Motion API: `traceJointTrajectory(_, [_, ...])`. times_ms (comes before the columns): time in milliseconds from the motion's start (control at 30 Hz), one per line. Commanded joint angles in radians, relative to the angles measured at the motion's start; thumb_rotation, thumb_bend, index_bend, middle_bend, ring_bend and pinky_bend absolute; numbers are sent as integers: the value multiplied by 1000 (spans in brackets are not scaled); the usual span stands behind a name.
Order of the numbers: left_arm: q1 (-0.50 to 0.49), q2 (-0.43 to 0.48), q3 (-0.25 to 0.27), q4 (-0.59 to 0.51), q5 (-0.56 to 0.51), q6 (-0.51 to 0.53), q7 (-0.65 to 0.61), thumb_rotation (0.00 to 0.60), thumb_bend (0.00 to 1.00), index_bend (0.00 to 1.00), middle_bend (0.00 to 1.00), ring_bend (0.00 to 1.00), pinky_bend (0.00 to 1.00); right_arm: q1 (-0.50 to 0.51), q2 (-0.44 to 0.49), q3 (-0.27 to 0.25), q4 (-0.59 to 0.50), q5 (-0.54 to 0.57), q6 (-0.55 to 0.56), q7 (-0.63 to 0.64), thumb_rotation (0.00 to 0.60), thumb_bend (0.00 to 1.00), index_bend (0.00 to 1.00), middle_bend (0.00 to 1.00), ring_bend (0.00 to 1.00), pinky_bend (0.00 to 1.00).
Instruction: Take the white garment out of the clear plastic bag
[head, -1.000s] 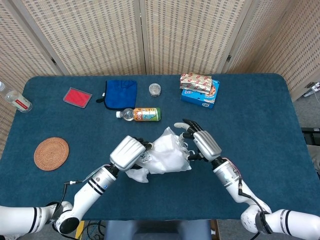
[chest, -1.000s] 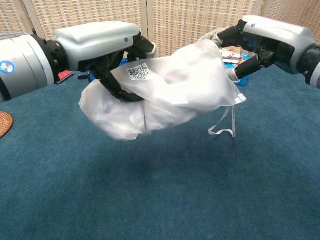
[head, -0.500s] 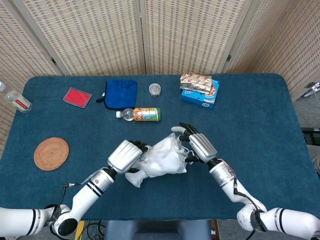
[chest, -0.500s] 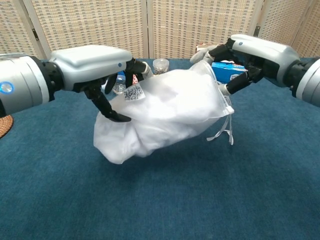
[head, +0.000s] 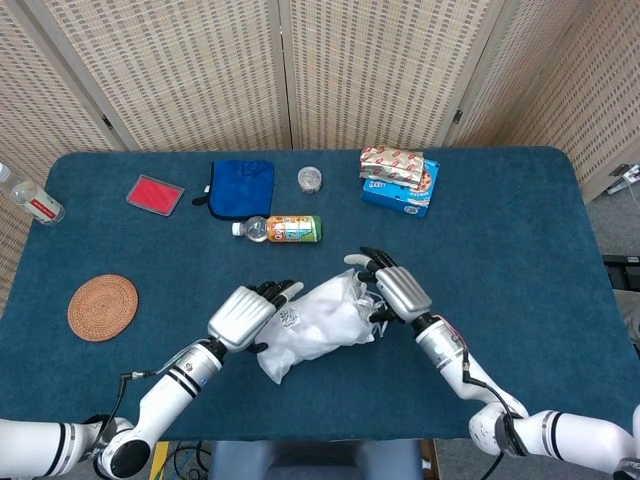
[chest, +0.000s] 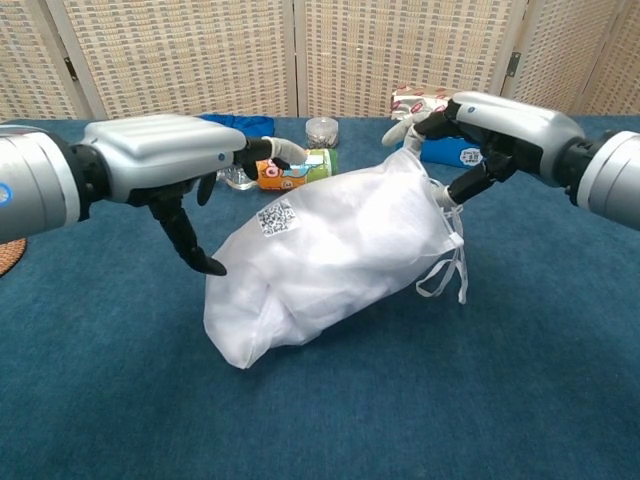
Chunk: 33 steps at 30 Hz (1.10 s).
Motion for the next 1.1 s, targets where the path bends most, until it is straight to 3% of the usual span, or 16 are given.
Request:
traceJointTrajectory(33, [8,4,6,0,10,7,-10,600,19,40,103,196,441,6,-7,2,20,12,-15,-4,600,646,876,179,0,63])
traceJointTrajectory(567, [58,6,34,24,145,55,-95,600,20,40,103,196,441,32,-45,28,126,67,-65,9,600,647,876,179,0,63])
traceJointTrajectory(800, [81,-4,46,80,277,93,-164,600,19,53,103,196,441,61,-74,58,183,90,-92,19,600,647,876,179,0,63])
traceJointTrajectory(1100, [126,-36,78,178,433,163,-279,600,19,148,120,197,441,81,-88,76,231,100,-126,65,600,647,876,179,0,63])
